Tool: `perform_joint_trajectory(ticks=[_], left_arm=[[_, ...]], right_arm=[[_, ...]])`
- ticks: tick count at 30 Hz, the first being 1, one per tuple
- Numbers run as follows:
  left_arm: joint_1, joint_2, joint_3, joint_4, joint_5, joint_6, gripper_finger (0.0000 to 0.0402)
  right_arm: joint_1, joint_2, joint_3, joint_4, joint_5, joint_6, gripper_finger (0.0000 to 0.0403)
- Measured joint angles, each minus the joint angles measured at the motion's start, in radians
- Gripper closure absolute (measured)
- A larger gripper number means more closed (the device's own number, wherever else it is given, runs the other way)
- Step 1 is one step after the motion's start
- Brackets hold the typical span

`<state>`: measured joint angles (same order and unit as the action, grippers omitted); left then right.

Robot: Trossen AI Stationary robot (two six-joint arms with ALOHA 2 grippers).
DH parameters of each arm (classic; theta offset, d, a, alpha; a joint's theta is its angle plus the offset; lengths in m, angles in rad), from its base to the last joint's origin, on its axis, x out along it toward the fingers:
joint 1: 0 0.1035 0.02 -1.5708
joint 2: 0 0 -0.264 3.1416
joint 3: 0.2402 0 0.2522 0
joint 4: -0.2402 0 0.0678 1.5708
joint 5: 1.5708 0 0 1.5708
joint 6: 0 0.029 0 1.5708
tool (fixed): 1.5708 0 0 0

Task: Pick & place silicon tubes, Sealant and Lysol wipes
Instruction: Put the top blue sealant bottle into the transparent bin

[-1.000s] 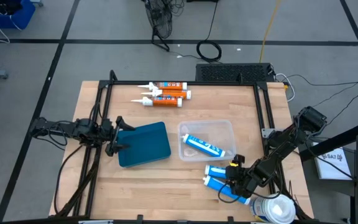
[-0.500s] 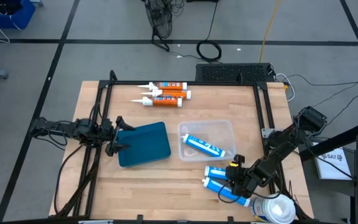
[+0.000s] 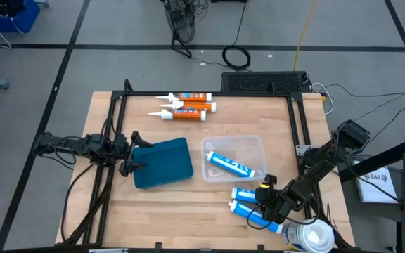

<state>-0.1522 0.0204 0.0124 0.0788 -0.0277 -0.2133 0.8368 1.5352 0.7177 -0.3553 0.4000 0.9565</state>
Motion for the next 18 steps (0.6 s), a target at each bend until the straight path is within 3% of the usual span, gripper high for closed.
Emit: perform_joint_trajectory(ticks=[4, 12, 18], left_arm=[[0.000, 0.000, 0.000, 0.000, 0.000, 0.000, 0.0007], [0.000, 0.000, 0.000, 0.000, 0.000, 0.000, 0.0007], [0.000, 0.000, 0.000, 0.000, 0.000, 0.000, 0.0007]], right_arm=[[0.000, 0.000, 0.000, 0.000, 0.000, 0.000, 0.0173], [0.000, 0.000, 0.000, 0.000, 0.000, 0.000, 0.0193], [0.000, 0.001, 0.000, -0.001, 0.018, 0.000, 0.0176]])
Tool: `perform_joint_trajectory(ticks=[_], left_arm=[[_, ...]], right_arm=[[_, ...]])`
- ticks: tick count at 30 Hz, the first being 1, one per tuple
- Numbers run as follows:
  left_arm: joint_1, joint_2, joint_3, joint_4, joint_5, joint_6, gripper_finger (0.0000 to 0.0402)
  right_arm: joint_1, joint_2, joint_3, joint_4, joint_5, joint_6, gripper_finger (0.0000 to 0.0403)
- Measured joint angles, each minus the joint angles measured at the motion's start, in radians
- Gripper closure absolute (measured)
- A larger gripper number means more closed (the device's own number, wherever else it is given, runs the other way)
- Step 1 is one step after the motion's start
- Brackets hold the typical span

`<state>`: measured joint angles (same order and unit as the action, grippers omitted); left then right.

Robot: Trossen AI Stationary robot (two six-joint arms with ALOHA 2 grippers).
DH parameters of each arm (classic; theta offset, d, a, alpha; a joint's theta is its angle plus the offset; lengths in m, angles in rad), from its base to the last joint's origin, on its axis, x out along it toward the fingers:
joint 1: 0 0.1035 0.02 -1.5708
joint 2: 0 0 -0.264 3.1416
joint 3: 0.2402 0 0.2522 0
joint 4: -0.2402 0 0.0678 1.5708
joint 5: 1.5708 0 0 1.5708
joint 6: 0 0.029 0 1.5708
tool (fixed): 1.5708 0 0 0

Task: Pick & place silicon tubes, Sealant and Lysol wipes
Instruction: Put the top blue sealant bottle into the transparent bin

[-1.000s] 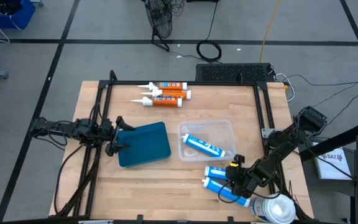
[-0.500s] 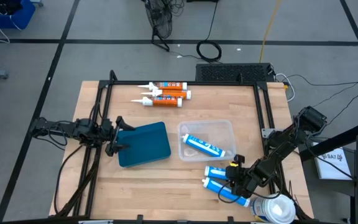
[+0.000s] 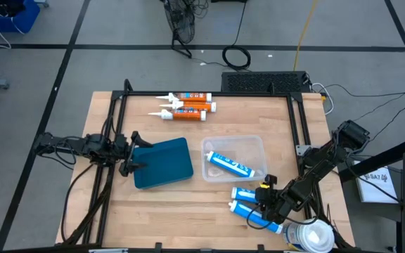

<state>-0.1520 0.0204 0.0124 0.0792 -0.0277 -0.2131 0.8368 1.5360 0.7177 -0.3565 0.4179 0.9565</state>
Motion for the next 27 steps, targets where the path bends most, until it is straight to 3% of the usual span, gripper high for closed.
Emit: perform_joint_trajectory(ticks=[6, 27], left_arm=[[0.000, 0.000, 0.000, 0.000, 0.000, 0.000, 0.0007], [0.000, 0.000, 0.000, 0.000, 0.000, 0.000, 0.0007]], right_arm=[[0.000, 0.000, 0.000, 0.000, 0.004, -0.008, 0.0196], [0.000, 0.000, 0.000, 0.001, 0.027, -0.034, 0.0195]])
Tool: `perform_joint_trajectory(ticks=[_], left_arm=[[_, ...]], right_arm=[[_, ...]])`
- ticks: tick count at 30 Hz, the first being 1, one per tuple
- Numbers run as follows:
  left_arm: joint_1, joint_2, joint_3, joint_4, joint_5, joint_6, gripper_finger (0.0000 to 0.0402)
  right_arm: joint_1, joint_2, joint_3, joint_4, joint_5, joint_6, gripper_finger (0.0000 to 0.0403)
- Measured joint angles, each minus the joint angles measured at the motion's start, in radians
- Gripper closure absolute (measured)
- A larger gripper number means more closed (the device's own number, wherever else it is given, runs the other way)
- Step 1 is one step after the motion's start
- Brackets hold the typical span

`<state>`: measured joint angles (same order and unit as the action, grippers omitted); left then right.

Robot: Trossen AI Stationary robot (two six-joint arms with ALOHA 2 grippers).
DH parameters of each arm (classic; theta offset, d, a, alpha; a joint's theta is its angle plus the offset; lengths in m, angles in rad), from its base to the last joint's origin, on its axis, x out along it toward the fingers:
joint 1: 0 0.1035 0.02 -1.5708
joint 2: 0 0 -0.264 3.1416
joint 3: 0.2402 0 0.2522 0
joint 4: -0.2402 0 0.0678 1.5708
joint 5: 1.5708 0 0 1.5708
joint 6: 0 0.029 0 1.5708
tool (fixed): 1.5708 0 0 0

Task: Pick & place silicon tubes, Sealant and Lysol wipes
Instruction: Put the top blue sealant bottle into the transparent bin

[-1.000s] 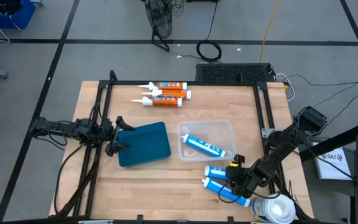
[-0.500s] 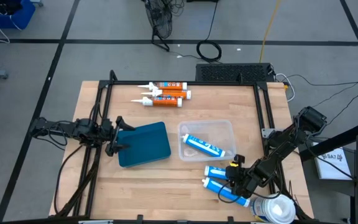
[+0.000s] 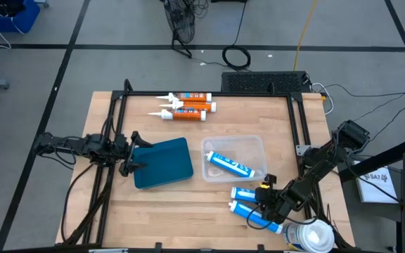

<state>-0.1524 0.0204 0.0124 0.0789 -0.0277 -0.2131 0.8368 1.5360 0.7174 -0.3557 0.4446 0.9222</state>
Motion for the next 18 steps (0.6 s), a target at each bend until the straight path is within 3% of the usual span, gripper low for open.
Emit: perform_joint_trajectory(ticks=[18], left_arm=[[0.000, 0.000, 0.000, 0.000, 0.000, 0.000, 0.0007]], right_arm=[[0.000, -0.016, 0.118, -0.015, 0.001, -0.164, 0.0196]])
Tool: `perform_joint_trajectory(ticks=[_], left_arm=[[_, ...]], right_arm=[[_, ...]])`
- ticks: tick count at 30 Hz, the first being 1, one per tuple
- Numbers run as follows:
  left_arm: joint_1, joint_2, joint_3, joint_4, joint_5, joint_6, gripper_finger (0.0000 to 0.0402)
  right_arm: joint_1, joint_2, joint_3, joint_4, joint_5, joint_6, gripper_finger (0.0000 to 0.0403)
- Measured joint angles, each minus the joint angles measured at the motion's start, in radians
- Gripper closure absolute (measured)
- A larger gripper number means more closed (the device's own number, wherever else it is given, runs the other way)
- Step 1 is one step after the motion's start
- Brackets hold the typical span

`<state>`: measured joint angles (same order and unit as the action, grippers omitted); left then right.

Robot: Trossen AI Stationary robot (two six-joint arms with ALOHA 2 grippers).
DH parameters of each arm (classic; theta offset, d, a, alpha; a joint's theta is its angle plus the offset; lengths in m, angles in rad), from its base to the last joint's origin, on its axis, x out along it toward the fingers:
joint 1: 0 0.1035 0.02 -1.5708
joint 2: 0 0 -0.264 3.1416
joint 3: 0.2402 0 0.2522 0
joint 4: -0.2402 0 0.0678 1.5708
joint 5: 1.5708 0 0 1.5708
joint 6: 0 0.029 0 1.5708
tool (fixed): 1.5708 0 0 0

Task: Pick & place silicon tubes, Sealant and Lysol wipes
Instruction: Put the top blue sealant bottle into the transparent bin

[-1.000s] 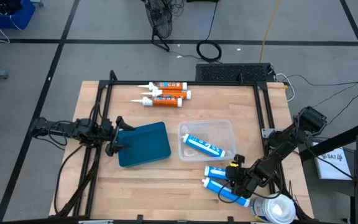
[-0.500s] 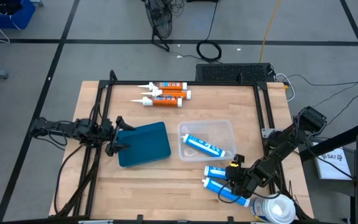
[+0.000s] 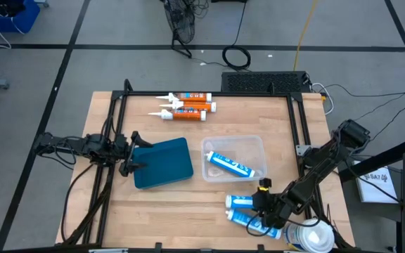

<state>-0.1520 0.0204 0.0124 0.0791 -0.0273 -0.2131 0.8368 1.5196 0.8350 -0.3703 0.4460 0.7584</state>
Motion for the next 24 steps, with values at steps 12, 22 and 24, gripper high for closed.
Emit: perform_joint_trajectory(ticks=[12, 22, 24], left_arm=[[0.000, 0.000, 0.000, 0.000, 0.000, 0.000, 0.0007], [0.000, 0.000, 0.000, 0.000, 0.000, 0.000, 0.0007], [0.000, 0.000, 0.000, 0.000, 0.000, 0.000, 0.0007]], right_arm=[[0.000, -0.080, 0.005, 0.003, 0.037, -0.033, 0.0196], [0.000, -0.104, 0.005, 0.126, 0.052, -0.140, 0.0196], [0.000, -0.104, 0.006, 0.144, 0.053, -0.156, 0.0196]])
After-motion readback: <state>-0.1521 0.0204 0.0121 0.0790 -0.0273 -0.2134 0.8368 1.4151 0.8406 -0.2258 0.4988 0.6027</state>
